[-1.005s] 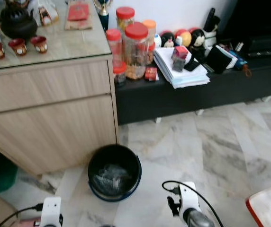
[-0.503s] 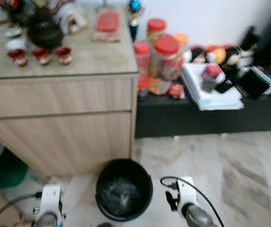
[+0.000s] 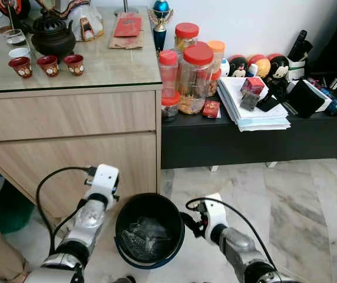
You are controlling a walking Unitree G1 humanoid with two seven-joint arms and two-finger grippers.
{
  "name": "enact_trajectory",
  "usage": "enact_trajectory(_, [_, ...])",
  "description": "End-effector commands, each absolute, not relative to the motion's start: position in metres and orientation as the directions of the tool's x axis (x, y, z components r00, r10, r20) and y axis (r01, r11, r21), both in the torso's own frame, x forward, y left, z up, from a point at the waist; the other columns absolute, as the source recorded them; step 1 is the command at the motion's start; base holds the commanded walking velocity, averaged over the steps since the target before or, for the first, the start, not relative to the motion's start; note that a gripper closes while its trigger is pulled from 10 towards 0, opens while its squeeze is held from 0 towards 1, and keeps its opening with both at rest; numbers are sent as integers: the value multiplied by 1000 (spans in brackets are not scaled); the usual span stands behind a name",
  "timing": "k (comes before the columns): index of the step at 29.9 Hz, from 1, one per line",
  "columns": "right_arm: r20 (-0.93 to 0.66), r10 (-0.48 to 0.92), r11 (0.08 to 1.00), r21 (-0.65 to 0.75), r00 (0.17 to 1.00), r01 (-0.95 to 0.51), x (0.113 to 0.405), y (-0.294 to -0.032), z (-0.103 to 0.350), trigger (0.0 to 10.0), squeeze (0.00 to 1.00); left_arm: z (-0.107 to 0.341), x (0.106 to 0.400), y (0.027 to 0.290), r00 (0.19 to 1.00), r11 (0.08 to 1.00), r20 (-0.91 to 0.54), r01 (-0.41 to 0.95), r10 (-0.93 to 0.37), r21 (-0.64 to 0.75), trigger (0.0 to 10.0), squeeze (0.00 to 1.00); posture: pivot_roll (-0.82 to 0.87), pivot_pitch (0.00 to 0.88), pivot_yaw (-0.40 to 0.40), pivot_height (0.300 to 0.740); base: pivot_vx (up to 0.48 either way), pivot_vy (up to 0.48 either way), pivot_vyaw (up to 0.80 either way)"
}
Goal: Picking trash to rubbish bin
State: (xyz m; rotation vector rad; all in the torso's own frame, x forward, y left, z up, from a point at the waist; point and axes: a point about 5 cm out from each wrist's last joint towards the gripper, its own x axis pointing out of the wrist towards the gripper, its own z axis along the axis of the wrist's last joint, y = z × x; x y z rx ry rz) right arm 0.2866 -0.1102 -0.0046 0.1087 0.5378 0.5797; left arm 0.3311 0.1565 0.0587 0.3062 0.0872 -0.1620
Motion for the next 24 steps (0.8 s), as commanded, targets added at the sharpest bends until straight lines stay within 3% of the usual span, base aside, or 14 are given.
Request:
enact_trajectory(1, [-425,573,818,242,701,-522,290,-108,0,10000,0,68,336,149,977,933,-74,213,-200,291,10000,0,116,175,-37,740,0,0,0])
enact_trajectory(5, [-388,587,809,234,711,-540,296,-108,8,10000,0,72,337,131,950,905,-65,311,-306,290,10000,0,110,179,-37,740,0,0,0])
enact_trajectory(14, [-373,589,807,229,717,-544,298,-109,11,10000,0,71,335,129,934,879,-75,354,-350,319,10000,0,113,183,-37,740,0,0,0])
enact_trajectory(15, [-373,590,806,231,716,-544,298,-109,11,10000,0,69,334,130,934,881,-78,354,-347,314,10000,1000,113,185,-37,740,0,0,0])
enact_trajectory(24, [-383,591,806,243,710,-540,294,-107,7,10000,0,67,332,134,934,884,-82,355,-347,304,10000,1000,119,185,-40,740,0,0,0])
